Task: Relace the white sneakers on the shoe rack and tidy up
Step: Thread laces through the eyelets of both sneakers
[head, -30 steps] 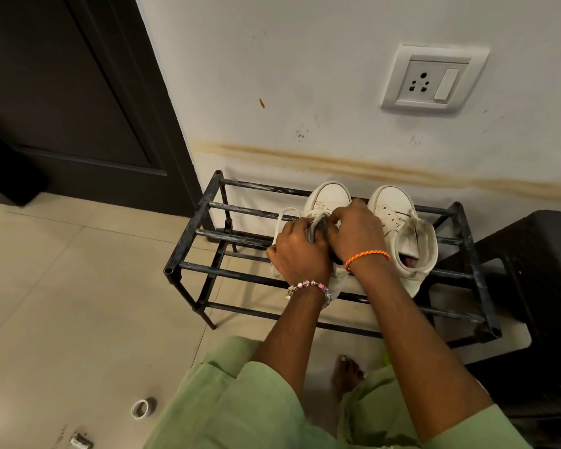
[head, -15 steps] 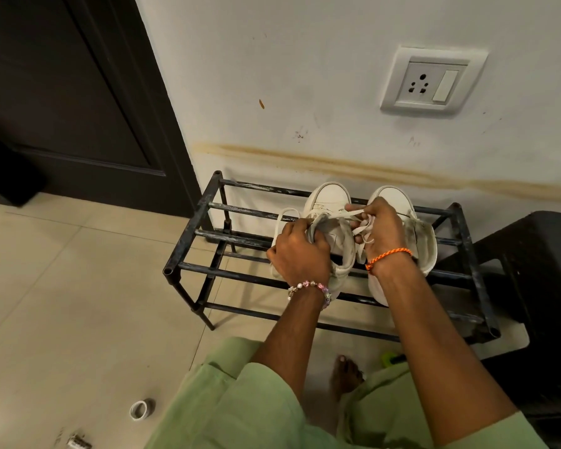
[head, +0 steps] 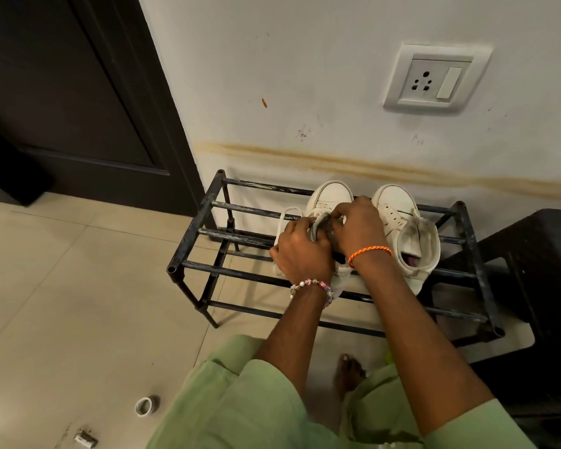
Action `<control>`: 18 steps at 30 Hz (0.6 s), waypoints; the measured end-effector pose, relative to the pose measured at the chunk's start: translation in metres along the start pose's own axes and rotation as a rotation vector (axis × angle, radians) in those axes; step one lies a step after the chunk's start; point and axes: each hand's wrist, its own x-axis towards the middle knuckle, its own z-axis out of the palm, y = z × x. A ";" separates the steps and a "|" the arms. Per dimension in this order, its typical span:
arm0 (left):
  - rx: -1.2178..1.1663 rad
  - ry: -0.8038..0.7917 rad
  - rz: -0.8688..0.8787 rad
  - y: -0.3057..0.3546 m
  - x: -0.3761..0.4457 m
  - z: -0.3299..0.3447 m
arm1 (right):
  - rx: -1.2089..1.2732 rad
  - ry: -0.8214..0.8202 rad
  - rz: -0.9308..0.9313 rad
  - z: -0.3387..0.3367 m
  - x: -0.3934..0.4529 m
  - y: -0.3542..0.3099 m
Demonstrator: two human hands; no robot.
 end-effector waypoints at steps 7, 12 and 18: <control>0.018 -0.019 -0.001 0.001 0.000 -0.002 | 0.327 -0.007 0.089 -0.015 -0.003 0.007; 0.036 -0.059 -0.009 0.003 0.003 -0.008 | 0.739 0.003 0.326 -0.022 0.003 0.007; 0.085 -0.174 -0.088 0.015 0.006 -0.018 | 0.908 0.214 0.481 -0.041 0.009 0.016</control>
